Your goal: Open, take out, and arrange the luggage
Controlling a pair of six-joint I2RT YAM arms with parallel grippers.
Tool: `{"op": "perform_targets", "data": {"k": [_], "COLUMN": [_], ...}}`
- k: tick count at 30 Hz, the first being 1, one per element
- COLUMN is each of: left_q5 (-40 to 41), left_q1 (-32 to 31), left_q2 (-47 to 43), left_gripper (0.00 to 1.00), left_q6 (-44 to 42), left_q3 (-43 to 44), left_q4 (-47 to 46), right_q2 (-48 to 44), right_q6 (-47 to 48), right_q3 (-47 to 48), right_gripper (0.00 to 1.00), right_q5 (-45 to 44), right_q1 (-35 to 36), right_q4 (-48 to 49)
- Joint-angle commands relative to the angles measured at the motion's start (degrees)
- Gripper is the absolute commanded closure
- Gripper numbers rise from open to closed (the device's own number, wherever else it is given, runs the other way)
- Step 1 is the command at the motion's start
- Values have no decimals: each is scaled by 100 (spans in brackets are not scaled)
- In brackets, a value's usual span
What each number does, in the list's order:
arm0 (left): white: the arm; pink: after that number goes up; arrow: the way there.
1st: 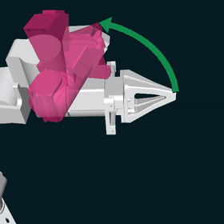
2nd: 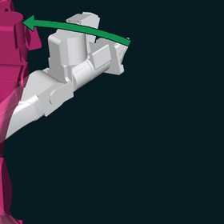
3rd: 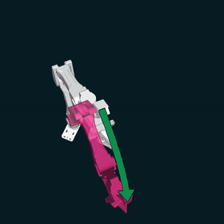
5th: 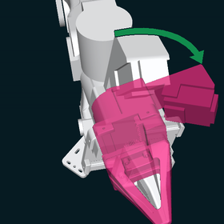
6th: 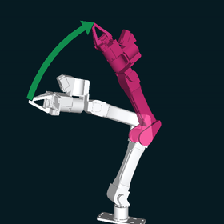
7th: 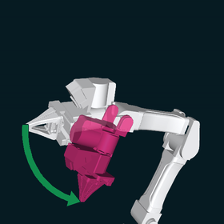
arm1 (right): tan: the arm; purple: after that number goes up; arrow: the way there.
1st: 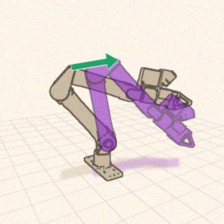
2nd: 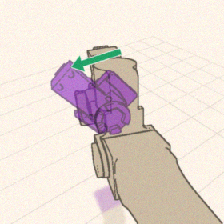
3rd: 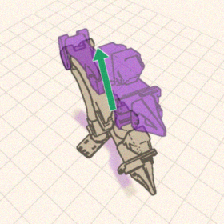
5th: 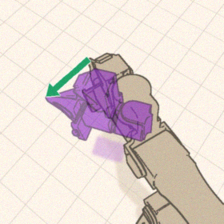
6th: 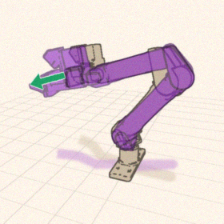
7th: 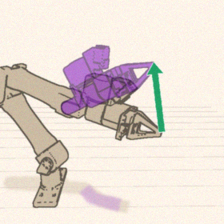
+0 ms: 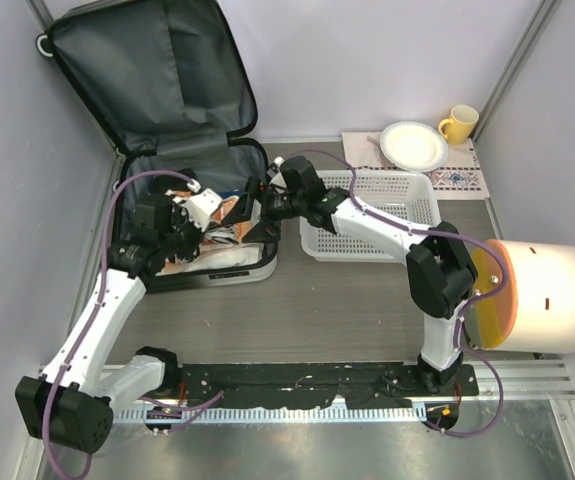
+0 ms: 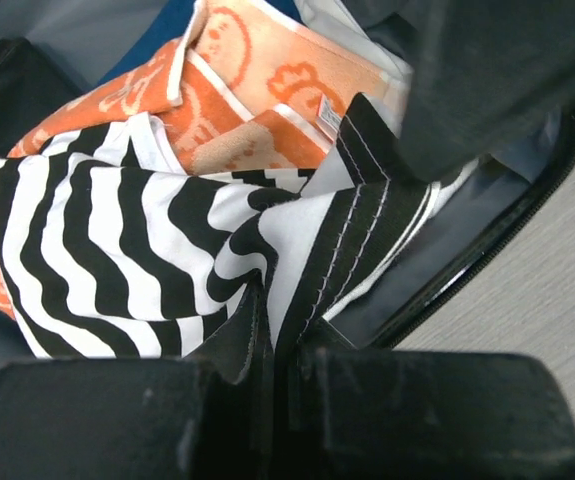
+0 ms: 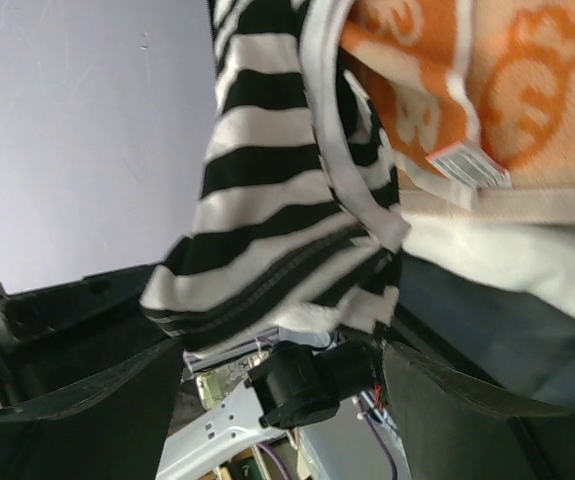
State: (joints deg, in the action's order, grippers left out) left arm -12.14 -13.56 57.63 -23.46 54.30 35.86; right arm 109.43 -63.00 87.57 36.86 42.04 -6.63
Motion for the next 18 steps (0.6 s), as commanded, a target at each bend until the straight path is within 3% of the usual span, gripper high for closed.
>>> {"op": "perform_targets", "data": {"k": [1,8,13,18], "left_q5": [273,353,326,309], "left_q1": [-15,-32,-103,-191], "left_q2": [64,170,249,240], "left_gripper": [100,100,100,100], "left_q6": [684,852,1037,1107], "left_q3": [195,168,203,230], "left_q4": [-693,-931,-1063,-1081], "right_q2": [-449,-150,61,395], "right_q6": [-413,-1371,-1618,-1671], "right_q3": [-214,172,708,981], "right_gripper": [13,13,13,13], "right_q5": [32,-443,-566,-900], "right_q1": [-29,-29,252,392], "right_q4": [-207,63,250,-162]}}
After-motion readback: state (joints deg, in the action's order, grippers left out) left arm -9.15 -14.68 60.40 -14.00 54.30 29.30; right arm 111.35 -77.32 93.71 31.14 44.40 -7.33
